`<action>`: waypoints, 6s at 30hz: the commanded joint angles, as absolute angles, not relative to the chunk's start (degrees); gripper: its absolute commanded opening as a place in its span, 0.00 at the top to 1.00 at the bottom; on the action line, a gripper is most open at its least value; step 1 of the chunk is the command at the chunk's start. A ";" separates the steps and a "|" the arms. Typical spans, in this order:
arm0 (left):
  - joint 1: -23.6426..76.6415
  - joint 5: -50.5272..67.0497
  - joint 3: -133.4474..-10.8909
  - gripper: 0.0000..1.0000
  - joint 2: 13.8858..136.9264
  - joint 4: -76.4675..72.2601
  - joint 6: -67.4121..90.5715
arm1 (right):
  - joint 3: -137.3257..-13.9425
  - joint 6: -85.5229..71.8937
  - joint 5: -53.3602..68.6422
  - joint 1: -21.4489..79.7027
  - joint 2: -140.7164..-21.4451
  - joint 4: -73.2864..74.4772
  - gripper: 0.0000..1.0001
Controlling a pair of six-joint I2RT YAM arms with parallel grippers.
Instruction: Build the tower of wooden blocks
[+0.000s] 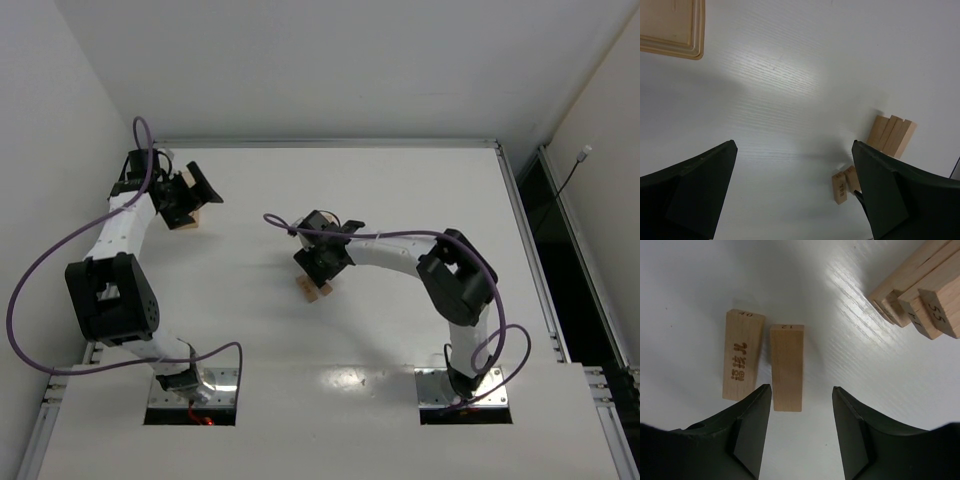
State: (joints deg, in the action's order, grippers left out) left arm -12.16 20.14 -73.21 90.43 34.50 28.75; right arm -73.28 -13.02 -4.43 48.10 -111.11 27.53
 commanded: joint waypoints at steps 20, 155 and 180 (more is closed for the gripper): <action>-12.92 21.36 -72.42 0.00 91.05 32.43 29.18 | -77.26 -11.51 -2.81 48.43 -113.73 27.77 0.52; -12.13 15.56 -60.56 0.00 82.62 24.35 29.79 | -116.46 -45.97 -14.76 37.27 -129.02 51.77 1.00; -12.66 16.08 -60.56 0.00 83.14 24.35 29.79 | -116.46 -44.82 -13.62 36.74 -129.03 51.24 0.94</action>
